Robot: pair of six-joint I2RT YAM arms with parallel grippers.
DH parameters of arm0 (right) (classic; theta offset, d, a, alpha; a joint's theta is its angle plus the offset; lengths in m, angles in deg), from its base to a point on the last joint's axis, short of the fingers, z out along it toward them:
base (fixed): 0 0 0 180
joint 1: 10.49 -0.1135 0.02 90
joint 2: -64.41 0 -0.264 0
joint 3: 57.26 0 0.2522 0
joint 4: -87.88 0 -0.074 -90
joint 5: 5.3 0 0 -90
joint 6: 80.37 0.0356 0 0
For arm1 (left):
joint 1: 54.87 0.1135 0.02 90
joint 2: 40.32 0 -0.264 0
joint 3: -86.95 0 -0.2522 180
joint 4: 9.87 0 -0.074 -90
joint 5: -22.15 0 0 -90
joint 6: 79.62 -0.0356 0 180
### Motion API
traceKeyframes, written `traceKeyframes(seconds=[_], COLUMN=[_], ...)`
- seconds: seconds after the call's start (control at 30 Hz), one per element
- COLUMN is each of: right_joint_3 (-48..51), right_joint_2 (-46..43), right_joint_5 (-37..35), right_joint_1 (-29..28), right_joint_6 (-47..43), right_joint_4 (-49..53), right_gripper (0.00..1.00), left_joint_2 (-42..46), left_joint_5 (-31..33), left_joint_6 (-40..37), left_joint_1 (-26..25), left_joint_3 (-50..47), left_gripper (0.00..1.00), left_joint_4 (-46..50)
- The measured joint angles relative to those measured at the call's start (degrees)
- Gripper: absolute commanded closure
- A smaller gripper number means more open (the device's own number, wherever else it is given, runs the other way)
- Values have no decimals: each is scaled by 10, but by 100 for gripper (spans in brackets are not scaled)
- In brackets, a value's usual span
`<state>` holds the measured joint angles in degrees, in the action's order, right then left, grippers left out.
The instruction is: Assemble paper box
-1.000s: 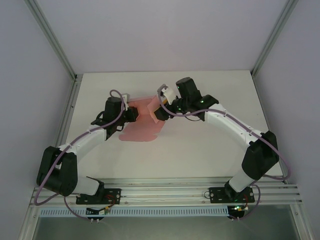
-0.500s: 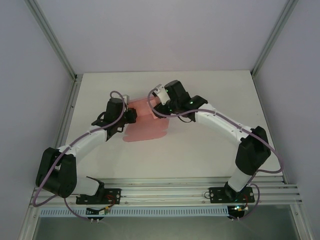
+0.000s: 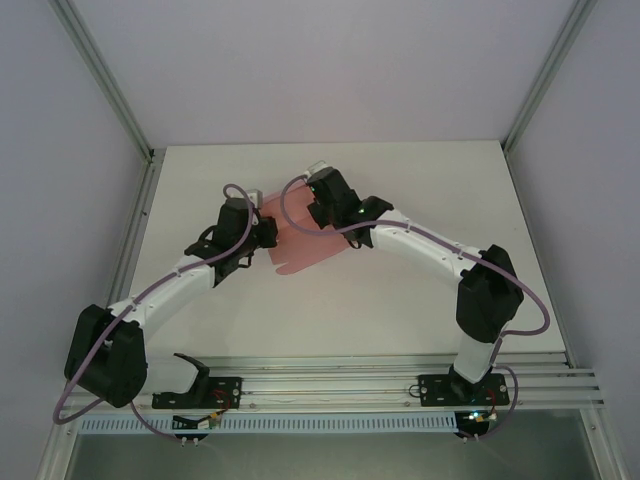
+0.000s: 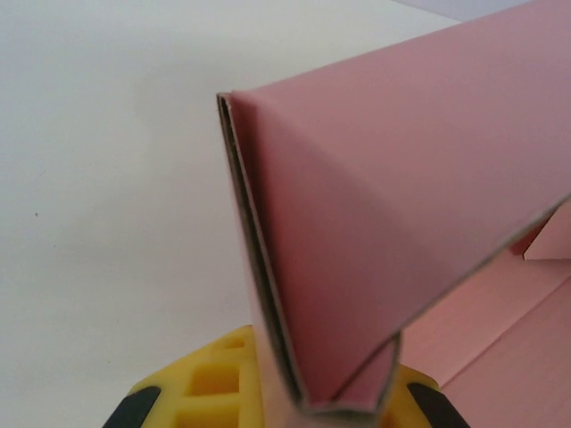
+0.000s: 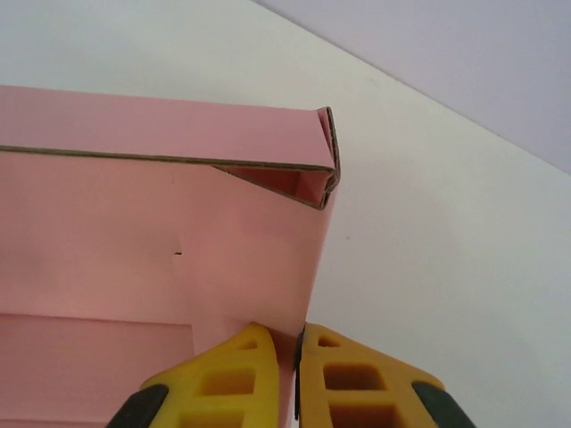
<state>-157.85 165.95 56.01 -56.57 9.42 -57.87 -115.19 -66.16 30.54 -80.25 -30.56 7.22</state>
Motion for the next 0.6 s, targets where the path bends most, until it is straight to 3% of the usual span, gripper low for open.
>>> traceKeyframes(seconds=[0.13,0.2,0.47,0.6], right_joint_3=[9,11,56,66], right_joint_2=[-1,-2,-49,-75], right_joint_5=[3,9,47,69], right_joint_1=[1,2,10,23], right_joint_6=[0,0,1,3], right_joint_4=[-17,-20,-27,-29], right_gripper=[94,86,67,65], left_joint_2=[2,2,7,23], left_joint_5=[10,15,12,5], left_joint_6=[5,10,12,10], left_joint_1=[-2,-5,-16,-18], left_joint_3=[1,2,2,2], left_gripper=[100,100,100,100], left_joint_4=[4,10,10,5])
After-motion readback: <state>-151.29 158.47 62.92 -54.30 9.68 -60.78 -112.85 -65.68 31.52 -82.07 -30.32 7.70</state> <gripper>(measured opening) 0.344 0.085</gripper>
